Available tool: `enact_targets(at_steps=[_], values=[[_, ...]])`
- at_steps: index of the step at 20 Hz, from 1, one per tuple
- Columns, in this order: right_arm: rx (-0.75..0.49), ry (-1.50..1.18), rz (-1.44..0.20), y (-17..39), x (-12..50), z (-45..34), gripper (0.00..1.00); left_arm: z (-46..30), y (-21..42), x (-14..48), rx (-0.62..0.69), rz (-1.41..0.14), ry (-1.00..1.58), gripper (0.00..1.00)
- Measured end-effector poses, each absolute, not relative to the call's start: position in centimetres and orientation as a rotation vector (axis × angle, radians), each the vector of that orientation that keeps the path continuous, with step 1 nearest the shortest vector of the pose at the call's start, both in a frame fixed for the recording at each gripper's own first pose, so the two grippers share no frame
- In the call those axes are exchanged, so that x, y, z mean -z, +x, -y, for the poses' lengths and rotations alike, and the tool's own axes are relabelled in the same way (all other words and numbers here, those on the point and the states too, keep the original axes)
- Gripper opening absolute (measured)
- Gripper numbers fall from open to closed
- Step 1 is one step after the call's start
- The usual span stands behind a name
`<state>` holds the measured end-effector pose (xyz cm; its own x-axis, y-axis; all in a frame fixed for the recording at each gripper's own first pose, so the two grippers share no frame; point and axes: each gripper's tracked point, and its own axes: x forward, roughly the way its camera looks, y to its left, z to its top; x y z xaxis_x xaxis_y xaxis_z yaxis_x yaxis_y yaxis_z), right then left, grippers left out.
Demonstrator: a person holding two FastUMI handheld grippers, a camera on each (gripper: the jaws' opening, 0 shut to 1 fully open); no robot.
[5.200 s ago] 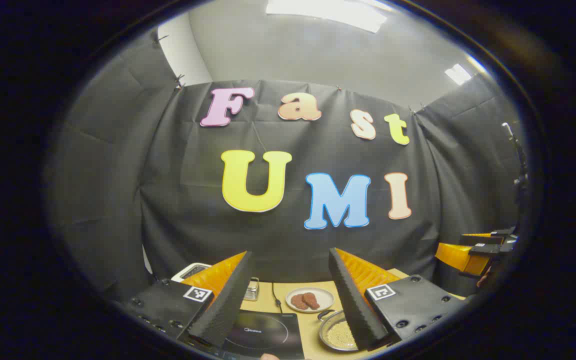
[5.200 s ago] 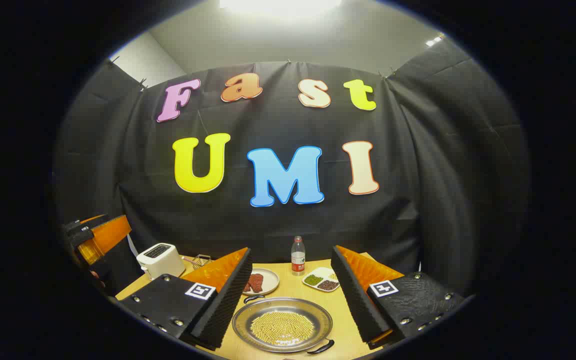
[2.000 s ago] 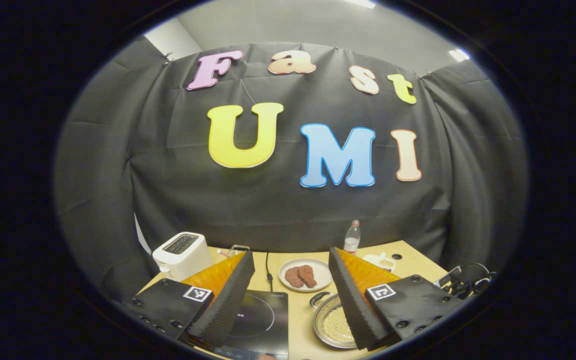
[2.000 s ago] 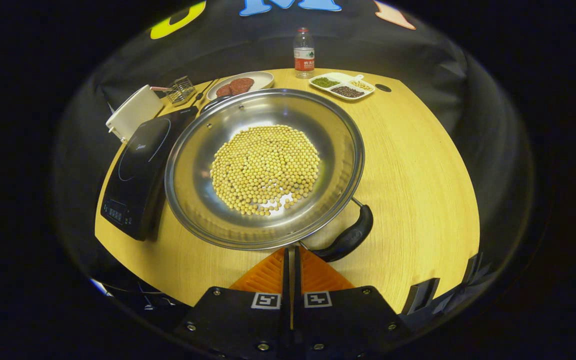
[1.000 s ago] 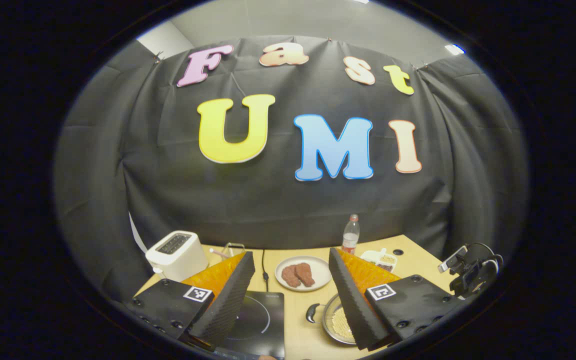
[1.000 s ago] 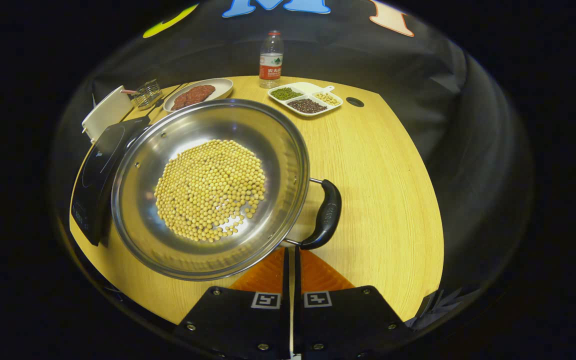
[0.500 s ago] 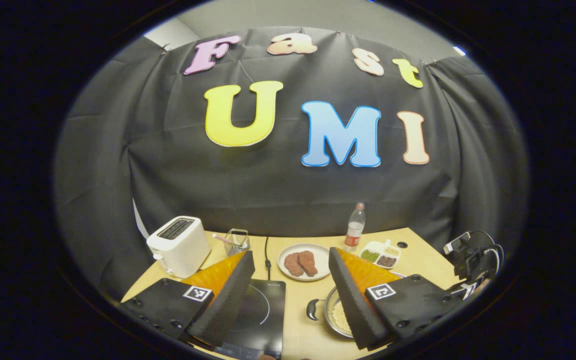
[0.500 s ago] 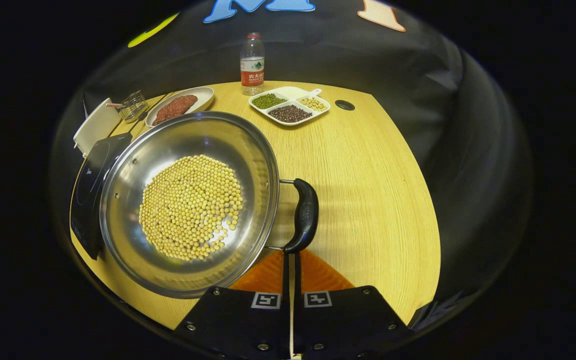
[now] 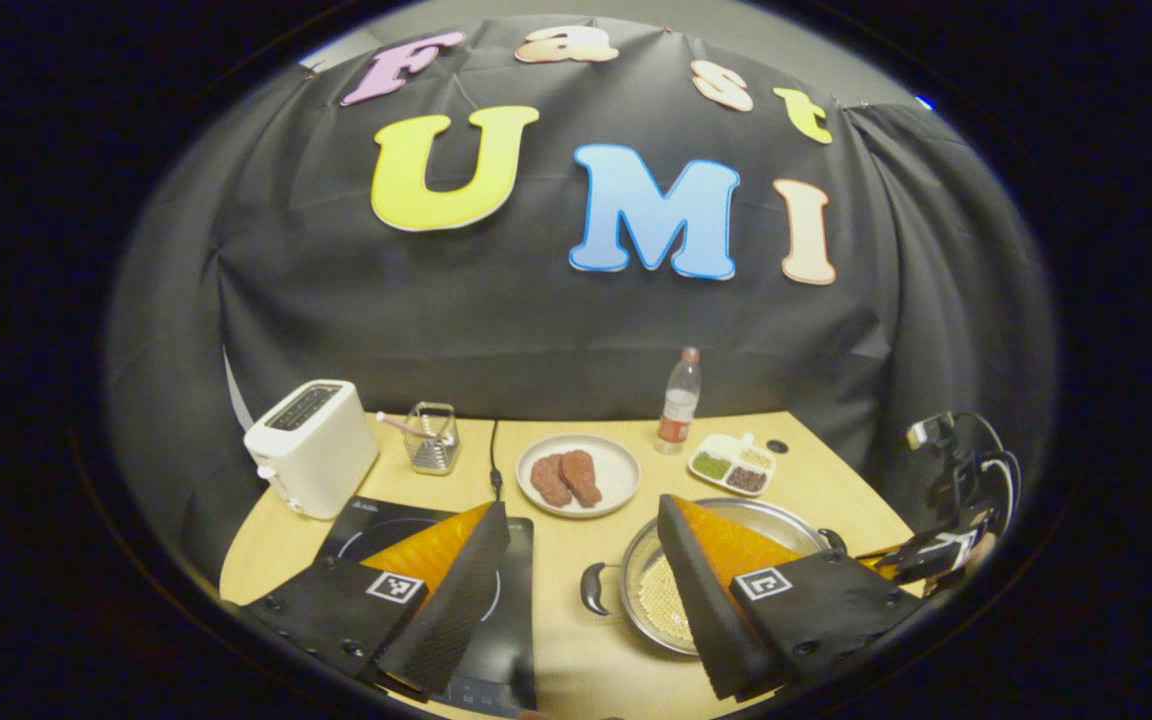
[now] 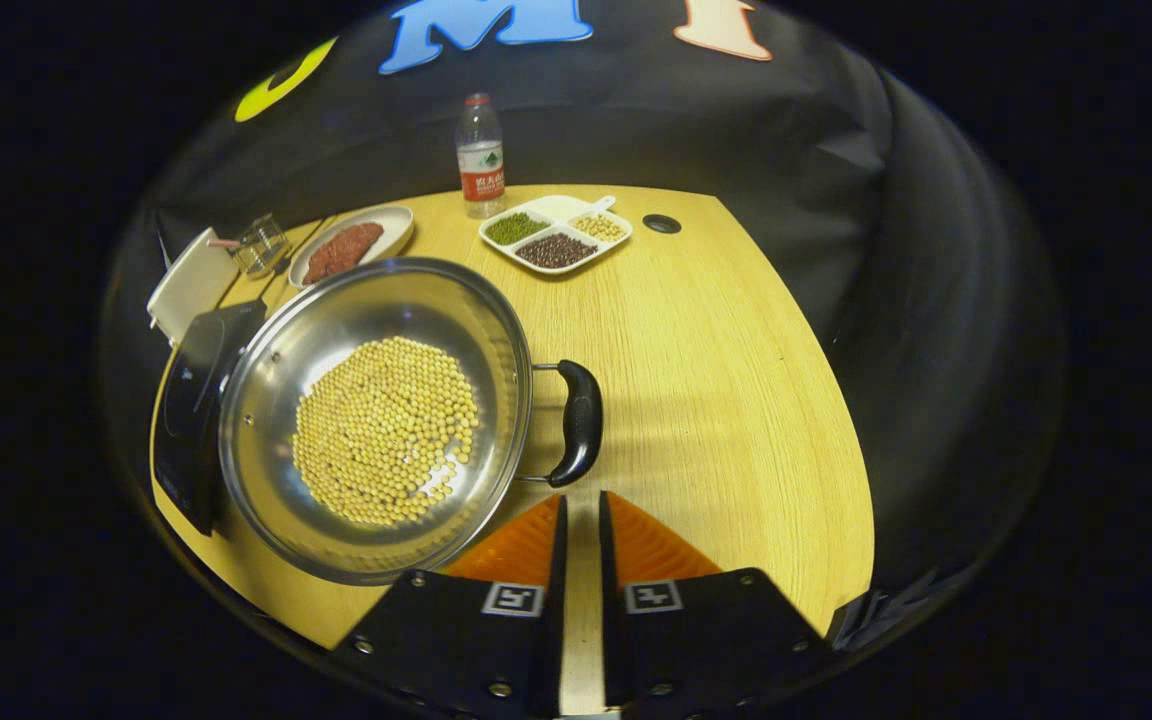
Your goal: First push the handle of the pot to place it horizontally, then grasp the pot with both hands and set it on the induction cooktop.
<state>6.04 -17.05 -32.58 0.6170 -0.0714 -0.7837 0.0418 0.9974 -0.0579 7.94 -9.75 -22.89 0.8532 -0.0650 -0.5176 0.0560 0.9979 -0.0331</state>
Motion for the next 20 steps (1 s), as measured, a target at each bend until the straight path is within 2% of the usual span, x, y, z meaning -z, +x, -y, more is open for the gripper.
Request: enact_targets(at_steps=[1, 4, 9, 17, 20], values=[[0.059, -0.009, -0.884, 5.9, 32.0, 16.8, 0.34, 10.1, 8.0, 23.6, 0.074, -0.566, -0.016, 0.98], [0.022, 0.07, -0.839, 5.8, 31.3, 15.4, 0.75, 11.9, 7.6, 26.3, 0.13, -0.647, -0.04, 0.97], [0.02, 0.098, -0.797, 6.7, 30.8, 15.3, 0.75, 12.9, 7.8, 31.6, 0.158, -0.774, -0.053, 0.96], [0.012, 0.077, -0.823, 9.1, 32.3, 15.6, 0.75, 13.0, 9.5, 37.5, 0.168, -0.885, -0.006, 0.96], [0.013, 0.06, -0.838, 10.3, 33.2, 15.8, 0.75, 12.9, 10.3, 39.6, 0.162, -0.924, 0.012, 0.99]])
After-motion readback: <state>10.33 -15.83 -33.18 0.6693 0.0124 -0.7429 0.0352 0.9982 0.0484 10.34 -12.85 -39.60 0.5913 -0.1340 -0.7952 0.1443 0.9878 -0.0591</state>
